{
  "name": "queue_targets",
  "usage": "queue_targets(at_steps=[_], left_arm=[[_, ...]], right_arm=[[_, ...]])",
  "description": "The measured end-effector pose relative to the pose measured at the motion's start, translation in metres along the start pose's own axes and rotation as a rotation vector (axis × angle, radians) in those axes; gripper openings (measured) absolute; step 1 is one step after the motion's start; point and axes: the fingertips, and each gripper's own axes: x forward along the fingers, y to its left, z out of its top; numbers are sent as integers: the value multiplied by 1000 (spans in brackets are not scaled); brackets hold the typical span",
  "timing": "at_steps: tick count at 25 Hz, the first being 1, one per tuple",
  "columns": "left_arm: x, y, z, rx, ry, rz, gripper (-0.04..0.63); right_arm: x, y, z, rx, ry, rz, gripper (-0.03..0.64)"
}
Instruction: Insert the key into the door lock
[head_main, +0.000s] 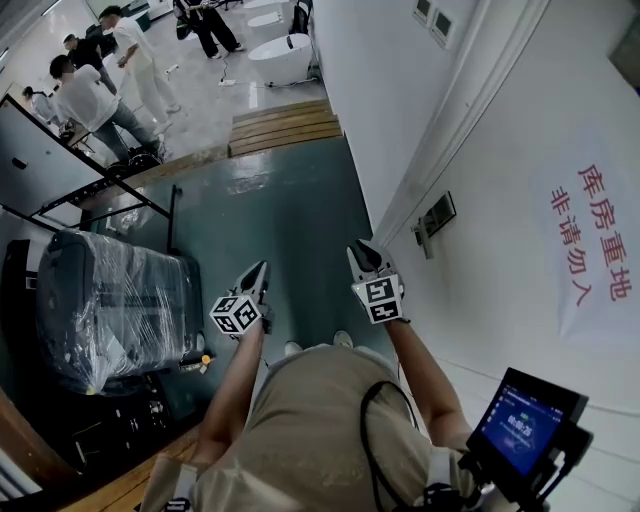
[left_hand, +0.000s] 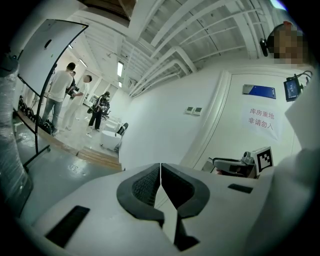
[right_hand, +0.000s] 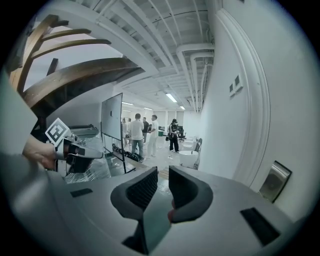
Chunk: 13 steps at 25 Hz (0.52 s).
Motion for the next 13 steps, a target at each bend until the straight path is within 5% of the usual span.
queue_targets(at_steps=[13], left_arm=[[90, -100, -29, -31, 26, -164, 20]], right_arm=[[-54, -74, -19, -38, -27, -105, 66]])
